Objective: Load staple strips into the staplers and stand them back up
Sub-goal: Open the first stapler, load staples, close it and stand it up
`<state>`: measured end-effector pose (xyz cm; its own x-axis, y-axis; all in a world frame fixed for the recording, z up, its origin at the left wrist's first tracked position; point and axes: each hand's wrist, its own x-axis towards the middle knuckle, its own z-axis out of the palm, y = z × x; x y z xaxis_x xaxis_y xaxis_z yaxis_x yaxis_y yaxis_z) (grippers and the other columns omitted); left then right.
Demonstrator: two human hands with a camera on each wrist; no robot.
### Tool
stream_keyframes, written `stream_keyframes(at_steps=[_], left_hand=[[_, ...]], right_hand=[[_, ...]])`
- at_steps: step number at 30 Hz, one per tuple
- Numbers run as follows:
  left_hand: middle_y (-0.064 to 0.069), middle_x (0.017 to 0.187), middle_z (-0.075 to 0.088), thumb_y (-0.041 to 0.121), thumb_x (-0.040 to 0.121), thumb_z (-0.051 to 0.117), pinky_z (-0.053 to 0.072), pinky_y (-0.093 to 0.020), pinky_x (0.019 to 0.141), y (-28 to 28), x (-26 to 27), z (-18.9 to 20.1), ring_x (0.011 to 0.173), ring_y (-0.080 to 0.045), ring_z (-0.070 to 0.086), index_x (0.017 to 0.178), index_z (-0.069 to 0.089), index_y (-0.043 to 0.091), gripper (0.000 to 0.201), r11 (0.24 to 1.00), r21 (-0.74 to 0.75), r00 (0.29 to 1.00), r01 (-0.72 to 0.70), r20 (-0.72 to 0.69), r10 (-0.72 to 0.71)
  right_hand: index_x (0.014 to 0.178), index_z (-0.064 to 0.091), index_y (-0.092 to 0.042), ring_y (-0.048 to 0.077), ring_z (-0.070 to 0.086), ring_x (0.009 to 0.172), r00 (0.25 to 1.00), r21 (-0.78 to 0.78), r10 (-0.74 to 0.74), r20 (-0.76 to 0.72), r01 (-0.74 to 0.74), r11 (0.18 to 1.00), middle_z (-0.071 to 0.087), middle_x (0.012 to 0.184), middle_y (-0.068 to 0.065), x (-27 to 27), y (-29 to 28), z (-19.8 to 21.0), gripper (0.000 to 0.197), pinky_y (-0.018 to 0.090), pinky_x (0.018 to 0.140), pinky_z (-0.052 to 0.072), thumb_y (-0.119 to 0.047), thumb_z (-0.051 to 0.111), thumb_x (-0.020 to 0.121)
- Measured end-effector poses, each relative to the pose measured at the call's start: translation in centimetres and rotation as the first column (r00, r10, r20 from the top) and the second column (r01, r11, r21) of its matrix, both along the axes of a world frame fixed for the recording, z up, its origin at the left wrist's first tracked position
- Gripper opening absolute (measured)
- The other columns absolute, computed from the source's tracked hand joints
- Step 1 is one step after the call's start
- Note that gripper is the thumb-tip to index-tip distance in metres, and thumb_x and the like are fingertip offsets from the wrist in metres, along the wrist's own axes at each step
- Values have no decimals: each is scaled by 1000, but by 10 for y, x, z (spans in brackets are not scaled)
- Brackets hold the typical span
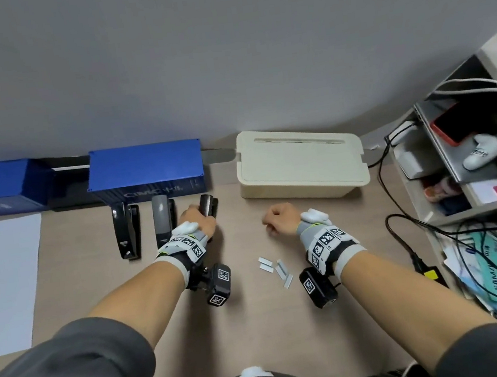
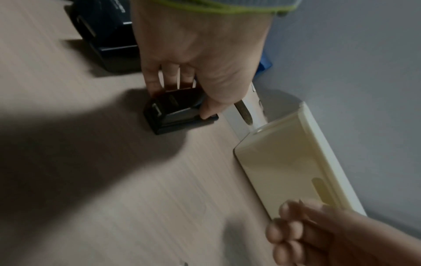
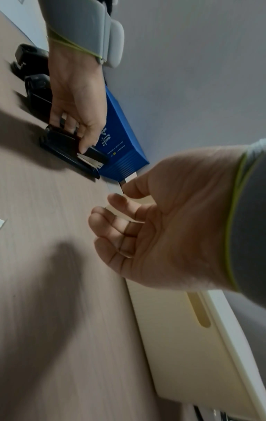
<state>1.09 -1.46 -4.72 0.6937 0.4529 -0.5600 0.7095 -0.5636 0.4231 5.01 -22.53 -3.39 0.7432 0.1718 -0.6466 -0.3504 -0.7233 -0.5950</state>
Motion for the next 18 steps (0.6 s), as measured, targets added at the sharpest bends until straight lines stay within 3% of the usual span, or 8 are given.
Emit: stream_keyframes(at_steps=[2,4,7,9,11,14,16,18], left_hand=[[-9,106,69,26,86,60,45,-29,71,0,-5,4,84,-27,60,117,62,15,33,995,-97,1000,24,19,-22],[-6,104,71,24,82,63,46,-26,68,-1,-11,12,87,-24,64,111,66,20,29,971,-218,994,95,70,-81],[-5,95,71,19,74,68,47,-26,66,-7,-15,33,87,-24,64,93,68,25,20,911,-313,963,267,119,-241],[-7,92,72,26,63,67,54,-36,76,-13,-16,44,90,-28,67,91,69,19,29,875,-353,943,332,143,-300],[-12,91,73,33,55,66,55,-43,80,-19,-17,53,89,-31,68,91,69,15,40,855,-367,930,366,174,-323],[-4,78,69,38,60,80,49,-33,68,-31,-22,63,73,-22,61,80,64,18,32,845,-358,914,397,239,-328],[6,72,64,34,68,84,42,-25,62,-39,-27,69,69,-15,58,74,60,27,26,848,-349,905,398,301,-301],[9,74,64,33,72,83,40,-24,61,-44,-30,73,70,-12,58,74,59,31,24,857,-334,898,392,343,-277]], right_hand=[[68,59,-18,12,55,52,1000,50,-2,6,2,999,63,51,-7,-1,2,1,19,30,70,46,-16,59,87],[92,58,-18,20,57,67,1000,84,18,11,-19,996,64,69,0,-6,5,6,5,28,68,45,-16,60,88],[129,48,-23,20,61,82,989,131,134,59,-140,981,61,80,-5,-14,7,15,48,30,76,48,-22,67,85],[128,53,-16,20,62,81,986,252,153,68,-165,953,65,90,2,-22,9,21,46,31,77,53,-14,69,85],[114,60,-4,23,63,71,991,361,130,25,-130,924,66,86,11,-28,9,26,29,29,69,53,-5,66,86],[108,60,7,19,67,62,999,450,46,-27,-29,893,68,79,16,-34,2,36,24,33,71,54,-2,64,87],[108,61,3,19,70,65,999,479,20,-29,-4,878,69,84,19,-38,-5,45,23,28,70,56,-3,65,86],[105,62,-2,21,71,68,999,515,-3,-44,25,857,69,87,19,-42,-13,50,19,25,68,58,-1,64,87]])
